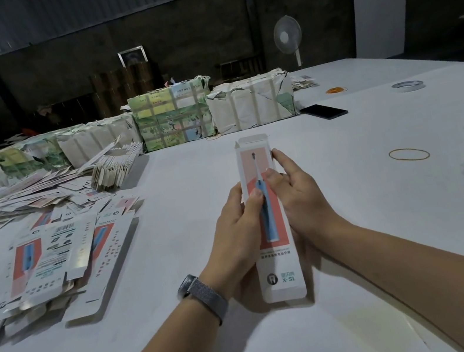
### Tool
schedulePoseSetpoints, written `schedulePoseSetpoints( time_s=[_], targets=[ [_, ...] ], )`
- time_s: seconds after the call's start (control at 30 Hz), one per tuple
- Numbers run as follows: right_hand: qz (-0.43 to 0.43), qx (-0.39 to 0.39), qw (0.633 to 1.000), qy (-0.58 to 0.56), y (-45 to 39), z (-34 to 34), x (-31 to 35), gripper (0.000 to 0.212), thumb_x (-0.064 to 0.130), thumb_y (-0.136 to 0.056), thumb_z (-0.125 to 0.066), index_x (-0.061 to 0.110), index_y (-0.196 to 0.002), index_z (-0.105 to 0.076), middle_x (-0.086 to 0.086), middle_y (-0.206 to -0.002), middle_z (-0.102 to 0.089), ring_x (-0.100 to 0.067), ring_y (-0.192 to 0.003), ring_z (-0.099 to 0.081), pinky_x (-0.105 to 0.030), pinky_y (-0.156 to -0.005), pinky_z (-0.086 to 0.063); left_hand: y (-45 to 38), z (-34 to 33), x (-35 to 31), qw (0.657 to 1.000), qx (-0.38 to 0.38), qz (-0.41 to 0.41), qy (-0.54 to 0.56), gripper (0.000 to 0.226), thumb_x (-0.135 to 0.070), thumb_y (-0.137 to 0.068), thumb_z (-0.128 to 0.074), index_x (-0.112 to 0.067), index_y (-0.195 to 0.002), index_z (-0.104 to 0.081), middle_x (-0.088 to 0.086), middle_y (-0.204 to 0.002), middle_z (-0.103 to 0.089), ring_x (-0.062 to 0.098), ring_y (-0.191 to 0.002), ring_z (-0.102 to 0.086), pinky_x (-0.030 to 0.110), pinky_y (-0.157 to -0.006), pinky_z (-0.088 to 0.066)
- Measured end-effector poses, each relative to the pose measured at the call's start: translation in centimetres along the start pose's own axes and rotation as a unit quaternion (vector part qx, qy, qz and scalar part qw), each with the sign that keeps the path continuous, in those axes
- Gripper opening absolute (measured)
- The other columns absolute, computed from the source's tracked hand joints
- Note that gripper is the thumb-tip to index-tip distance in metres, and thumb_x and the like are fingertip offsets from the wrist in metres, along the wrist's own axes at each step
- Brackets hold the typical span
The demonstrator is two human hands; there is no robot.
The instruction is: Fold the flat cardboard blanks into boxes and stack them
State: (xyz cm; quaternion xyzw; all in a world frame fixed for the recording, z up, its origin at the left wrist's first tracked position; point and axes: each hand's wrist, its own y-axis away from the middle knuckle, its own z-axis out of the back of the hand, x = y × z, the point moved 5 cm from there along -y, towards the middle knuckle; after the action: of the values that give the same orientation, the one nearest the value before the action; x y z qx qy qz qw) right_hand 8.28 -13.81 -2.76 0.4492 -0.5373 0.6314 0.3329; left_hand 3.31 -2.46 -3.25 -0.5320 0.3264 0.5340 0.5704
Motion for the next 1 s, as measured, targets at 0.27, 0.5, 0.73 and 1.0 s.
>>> schedulePoseSetpoints(
  time_s=[0.27, 0.5, 0.73, 1.0],
  targets=[
    [-0.004, 0.059, 0.998, 0.010, 1.1, -1.4, 0.9, 0.052, 0.034, -0.102, -0.050, 0.030, -0.151, -0.033, 0.004, -0.112, -0.072, -0.013, -0.085, -0.075, -0.027, -0.074, -0.061, -0.3, 1.5, -0.6, 0.997, -0.067, -0.023, 0.044, 0.027, -0.042, -0.107, -0.040, -0.031, -0.124, -0.056, -0.010, -0.091, -0.074, 0.012, -0.079, -0.075, 0.020, -0.064, -0.058],
    [-0.049, 0.095, 0.994, -0.027, 1.4, -1.6, 0.4, 0.035, 0.041, -0.101, -0.048, 0.044, -0.134, -0.038, 0.014, -0.107, -0.070, -0.011, -0.083, -0.075, -0.021, -0.064, -0.058, -0.4, 1.7, -0.7, 0.994, -0.061, -0.003, 0.090, 0.024, -0.038, -0.108, -0.038, -0.040, -0.129, -0.050, -0.007, -0.104, -0.073, 0.014, -0.082, -0.076, 0.021, -0.063, -0.058],
    [-0.052, 0.084, 0.995, -0.034, 1.3, -1.5, 0.3, 0.021, 0.038, -0.103, -0.047, 0.052, -0.118, -0.043, 0.027, -0.091, -0.070, -0.007, -0.081, -0.074, -0.017, -0.060, -0.055, -0.2, 1.5, -0.5, 0.990, -0.056, 0.019, 0.128, 0.027, -0.040, -0.106, -0.044, -0.041, -0.133, -0.045, -0.005, -0.106, -0.074, 0.017, -0.080, -0.077, 0.024, -0.061, -0.059],
    [-0.072, 0.040, 0.995, -0.059, 1.0, -0.7, 0.1, 0.019, 0.034, -0.105, -0.044, 0.030, -0.121, -0.053, -0.005, -0.104, -0.073, -0.022, -0.082, -0.075, -0.031, -0.073, -0.062, -0.1, 0.7, -0.1, 0.994, -0.014, 0.032, 0.101, 0.029, -0.041, -0.106, -0.045, -0.035, -0.133, -0.048, -0.005, -0.086, -0.076, 0.020, -0.075, -0.077, 0.024, -0.060, -0.058]
  ],
)
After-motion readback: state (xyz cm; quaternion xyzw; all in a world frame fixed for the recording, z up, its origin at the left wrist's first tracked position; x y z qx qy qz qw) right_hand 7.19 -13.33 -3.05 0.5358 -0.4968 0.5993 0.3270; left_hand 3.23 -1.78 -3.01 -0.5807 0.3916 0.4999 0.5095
